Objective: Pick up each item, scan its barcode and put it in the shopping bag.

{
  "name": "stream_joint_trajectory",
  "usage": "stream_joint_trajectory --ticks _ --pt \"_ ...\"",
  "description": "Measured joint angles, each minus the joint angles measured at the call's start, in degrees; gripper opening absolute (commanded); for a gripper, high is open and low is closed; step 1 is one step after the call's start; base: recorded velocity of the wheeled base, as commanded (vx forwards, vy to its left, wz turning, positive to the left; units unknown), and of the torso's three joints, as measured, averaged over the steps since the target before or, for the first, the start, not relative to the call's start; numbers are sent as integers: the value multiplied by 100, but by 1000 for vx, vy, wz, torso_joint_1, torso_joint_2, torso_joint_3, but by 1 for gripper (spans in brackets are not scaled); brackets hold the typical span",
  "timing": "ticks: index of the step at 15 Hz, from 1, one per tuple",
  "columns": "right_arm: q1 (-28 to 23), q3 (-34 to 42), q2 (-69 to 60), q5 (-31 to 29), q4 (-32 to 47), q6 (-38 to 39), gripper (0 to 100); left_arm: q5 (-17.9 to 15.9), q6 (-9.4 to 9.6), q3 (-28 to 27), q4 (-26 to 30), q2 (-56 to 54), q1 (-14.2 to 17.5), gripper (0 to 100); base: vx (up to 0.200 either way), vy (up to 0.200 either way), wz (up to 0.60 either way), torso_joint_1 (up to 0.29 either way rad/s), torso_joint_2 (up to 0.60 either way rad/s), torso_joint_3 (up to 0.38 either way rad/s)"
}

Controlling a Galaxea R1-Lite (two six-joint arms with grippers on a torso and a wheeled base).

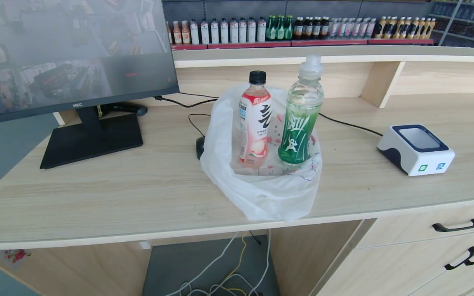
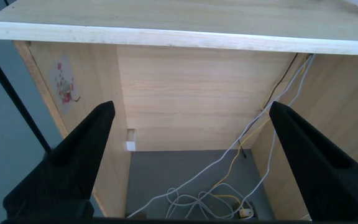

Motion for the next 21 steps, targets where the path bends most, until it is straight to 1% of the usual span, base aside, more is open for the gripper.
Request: stream_joint_trajectory --ticks 2,5,11,21 --pt "0 2 -232 -2 -23 152 100 0 0 0 0 0 2 100 0 0 0 0 0 0" --pt "-13 9 -371 -82 -43 369 100 0 0 0 1 0 0 100 -200 0 0 10 7 5" --pt "-13 28 -401 -74 -51 396 100 -2 16 0 0 0 0 100 0 0 0 0 0 0" --pt "-13 27 -401 -74 -54 391 100 0 5 0 -2 0 0 100 0 -200 0 4 2 2"
